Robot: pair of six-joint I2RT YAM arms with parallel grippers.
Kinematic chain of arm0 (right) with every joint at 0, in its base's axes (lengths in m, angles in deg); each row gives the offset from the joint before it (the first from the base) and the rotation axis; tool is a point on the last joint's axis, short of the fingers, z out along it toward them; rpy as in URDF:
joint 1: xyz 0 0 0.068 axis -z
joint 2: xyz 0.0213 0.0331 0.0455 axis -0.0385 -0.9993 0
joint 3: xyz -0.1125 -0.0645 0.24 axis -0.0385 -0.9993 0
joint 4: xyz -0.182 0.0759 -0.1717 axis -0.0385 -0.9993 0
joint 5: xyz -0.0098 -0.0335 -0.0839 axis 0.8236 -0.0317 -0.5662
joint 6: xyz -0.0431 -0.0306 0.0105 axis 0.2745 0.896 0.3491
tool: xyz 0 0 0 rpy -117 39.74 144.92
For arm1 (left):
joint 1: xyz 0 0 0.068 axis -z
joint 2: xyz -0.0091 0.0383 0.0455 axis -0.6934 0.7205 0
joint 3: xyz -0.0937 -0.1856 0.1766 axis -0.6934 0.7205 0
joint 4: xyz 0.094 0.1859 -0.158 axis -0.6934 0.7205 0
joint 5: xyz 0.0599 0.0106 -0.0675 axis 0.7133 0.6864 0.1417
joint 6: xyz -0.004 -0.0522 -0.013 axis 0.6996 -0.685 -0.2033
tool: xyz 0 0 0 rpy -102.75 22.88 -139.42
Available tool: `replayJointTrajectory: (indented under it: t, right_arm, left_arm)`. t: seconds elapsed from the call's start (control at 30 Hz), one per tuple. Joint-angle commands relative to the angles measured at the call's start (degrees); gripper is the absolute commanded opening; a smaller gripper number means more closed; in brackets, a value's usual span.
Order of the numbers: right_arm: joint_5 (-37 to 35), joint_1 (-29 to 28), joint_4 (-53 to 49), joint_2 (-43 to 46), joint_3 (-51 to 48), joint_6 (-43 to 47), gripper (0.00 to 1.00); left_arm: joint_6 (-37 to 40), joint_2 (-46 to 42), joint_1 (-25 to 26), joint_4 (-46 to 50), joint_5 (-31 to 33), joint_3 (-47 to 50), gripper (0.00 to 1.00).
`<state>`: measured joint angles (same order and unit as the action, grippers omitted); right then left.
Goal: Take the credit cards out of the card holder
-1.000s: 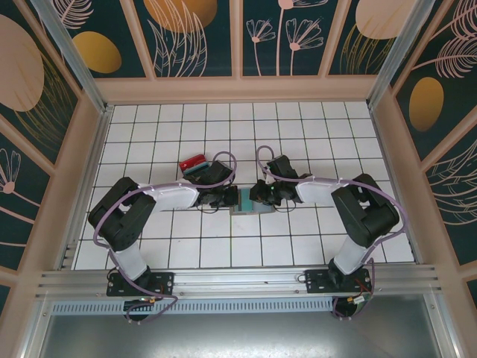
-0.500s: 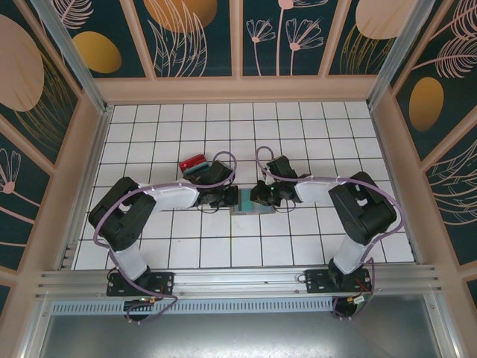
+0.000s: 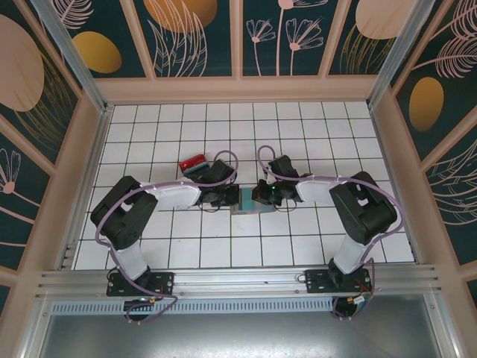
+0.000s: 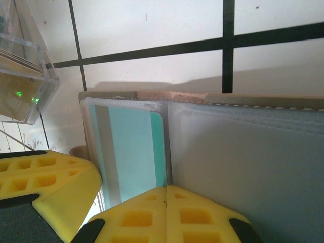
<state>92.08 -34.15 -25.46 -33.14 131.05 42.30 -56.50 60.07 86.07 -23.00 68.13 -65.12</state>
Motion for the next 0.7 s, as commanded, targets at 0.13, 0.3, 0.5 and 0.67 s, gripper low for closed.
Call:
replayJointTrajectory:
  t: [0.13,0.3,0.5,0.67]
  right_arm:
    - [-0.6,2.8,-2.8,2.3,-2.1,2.0,0.00]
    - [-0.1,3.4,-2.4,3.4,-2.8,2.2,0.00]
    - [0.9,2.2,-0.9,4.0,-2.0,2.6,0.13]
    - [1.3,1.9,0.0,3.6,-2.2,2.4,0.20]
  left_arm:
    - [-0.6,3.3,0.0,6.1,3.9,0.9,0.00]
    - [-0.4,3.1,-0.1,5.8,3.6,0.9,0.00]
    - [0.1,2.3,0.0,4.0,1.1,0.4,0.00]
    - [0.6,1.4,0.0,1.5,-1.5,0.3,0.00]
